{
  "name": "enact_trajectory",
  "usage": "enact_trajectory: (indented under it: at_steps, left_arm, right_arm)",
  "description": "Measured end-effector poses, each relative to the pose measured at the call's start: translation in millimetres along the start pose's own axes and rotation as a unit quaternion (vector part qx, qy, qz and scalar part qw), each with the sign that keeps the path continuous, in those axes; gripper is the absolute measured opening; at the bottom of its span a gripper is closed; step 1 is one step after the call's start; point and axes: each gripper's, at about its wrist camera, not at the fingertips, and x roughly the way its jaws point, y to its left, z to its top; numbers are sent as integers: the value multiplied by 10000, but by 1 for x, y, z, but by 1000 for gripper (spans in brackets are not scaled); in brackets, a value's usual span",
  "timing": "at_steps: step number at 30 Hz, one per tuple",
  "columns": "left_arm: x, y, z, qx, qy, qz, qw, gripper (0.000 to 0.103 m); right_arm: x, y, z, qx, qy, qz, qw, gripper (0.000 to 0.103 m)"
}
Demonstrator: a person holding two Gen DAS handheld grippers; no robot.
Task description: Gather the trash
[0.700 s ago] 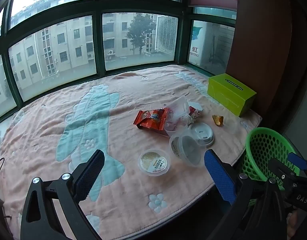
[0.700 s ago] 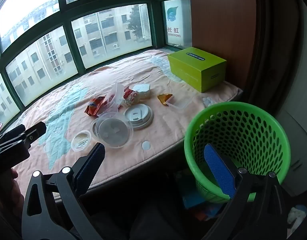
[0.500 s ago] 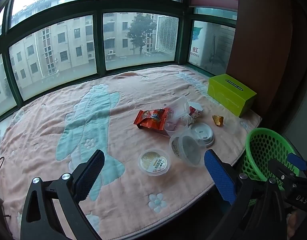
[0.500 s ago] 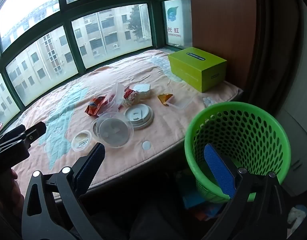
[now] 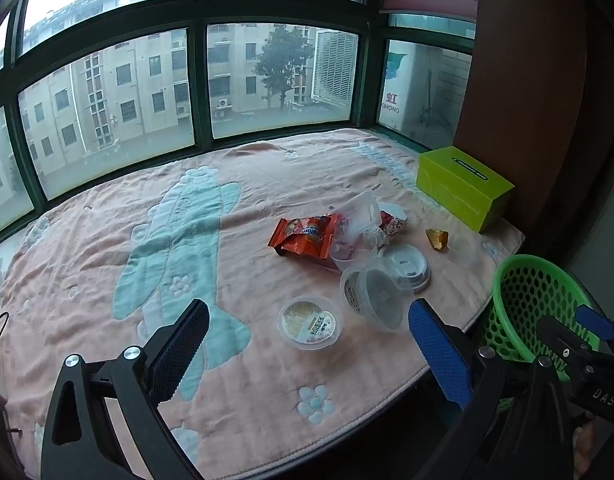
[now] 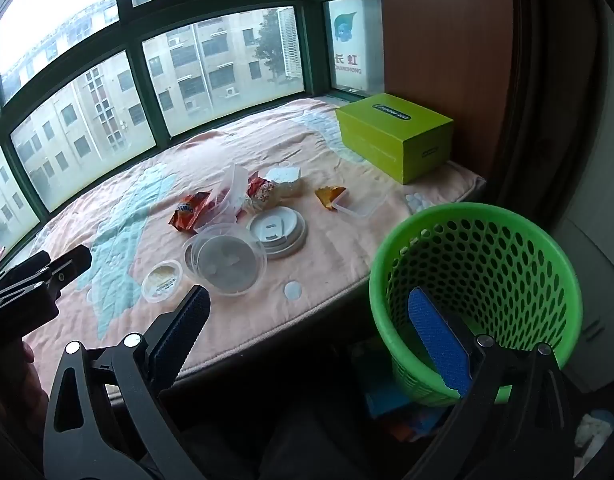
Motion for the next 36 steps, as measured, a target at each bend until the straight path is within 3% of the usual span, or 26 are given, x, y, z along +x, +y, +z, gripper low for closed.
enact_trajectory:
  at_steps: [36]
  left_arm:
    - [2,5,-6,-22,47,6,10000,97]
  right_arm:
    - [10,5,-1,1,95,59,9999,98]
